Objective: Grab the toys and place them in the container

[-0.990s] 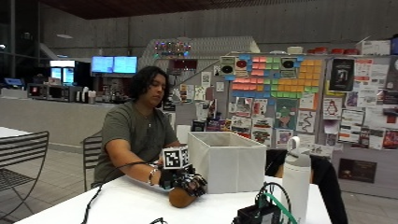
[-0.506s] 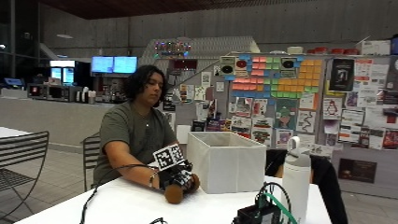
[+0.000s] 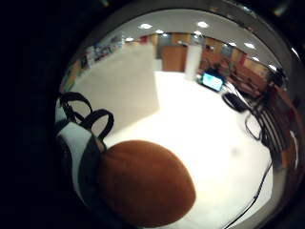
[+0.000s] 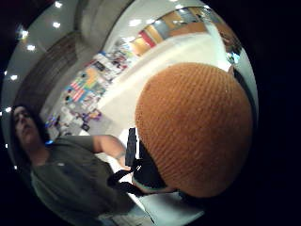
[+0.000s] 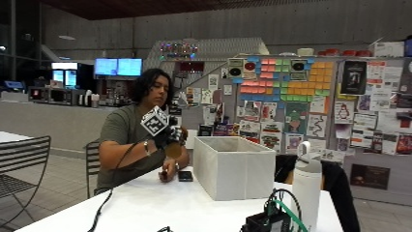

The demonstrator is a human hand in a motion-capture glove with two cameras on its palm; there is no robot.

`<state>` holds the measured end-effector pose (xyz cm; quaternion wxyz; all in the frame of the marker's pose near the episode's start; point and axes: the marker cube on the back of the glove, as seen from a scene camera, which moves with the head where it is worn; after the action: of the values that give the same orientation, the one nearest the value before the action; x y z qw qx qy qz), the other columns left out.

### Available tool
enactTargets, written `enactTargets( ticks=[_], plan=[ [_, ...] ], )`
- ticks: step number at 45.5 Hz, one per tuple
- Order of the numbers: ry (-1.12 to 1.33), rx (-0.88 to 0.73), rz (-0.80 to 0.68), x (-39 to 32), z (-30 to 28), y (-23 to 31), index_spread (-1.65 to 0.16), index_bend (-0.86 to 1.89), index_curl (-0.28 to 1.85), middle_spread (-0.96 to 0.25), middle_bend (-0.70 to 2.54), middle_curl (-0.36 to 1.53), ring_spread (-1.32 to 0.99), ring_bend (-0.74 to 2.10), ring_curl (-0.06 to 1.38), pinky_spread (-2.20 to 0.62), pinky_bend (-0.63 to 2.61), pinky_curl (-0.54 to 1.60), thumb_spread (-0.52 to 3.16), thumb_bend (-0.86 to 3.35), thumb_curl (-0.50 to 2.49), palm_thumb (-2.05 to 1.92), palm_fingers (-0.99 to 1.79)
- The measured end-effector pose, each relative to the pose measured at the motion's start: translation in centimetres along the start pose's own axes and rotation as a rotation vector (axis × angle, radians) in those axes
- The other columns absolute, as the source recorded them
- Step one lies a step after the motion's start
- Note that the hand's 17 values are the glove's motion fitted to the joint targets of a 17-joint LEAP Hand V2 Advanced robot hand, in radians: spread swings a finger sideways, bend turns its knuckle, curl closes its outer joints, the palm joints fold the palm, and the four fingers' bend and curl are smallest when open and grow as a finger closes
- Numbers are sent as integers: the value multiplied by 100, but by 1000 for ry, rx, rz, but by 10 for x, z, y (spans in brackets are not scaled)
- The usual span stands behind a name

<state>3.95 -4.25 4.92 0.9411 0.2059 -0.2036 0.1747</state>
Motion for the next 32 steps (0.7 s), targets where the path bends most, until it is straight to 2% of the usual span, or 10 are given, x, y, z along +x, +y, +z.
enactTargets(
  ticks=[4, 10, 18, 29, 32],
  plan=[
    [-149, 58, 90, -35, -21, -54, -30, 53, 72, -24, 132, 67, -29, 156, 56, -41, 111, 58, 128, -4, 28, -5, 119],
    [-260, 145, 40, -50, -29, -130, -30, 53, 73, -23, 133, 67, -29, 157, 56, -41, 111, 59, 127, -4, 28, -5, 118],
    [-294, 127, -11, -71, -3, -200, -30, 52, 75, -23, 134, 67, -29, 157, 56, -42, 110, 60, 125, -5, 27, -7, 117],
    [-247, 113, 15, -51, 43, -251, -30, 51, 77, -22, 134, 67, -29, 158, 56, -42, 110, 61, 123, -6, 26, -7, 117],
    [-246, 94, 29, -41, 54, -252, -31, 46, 76, -22, 132, 65, -28, 152, 54, -40, 102, 57, 122, -7, 25, -9, 105]
  ],
)
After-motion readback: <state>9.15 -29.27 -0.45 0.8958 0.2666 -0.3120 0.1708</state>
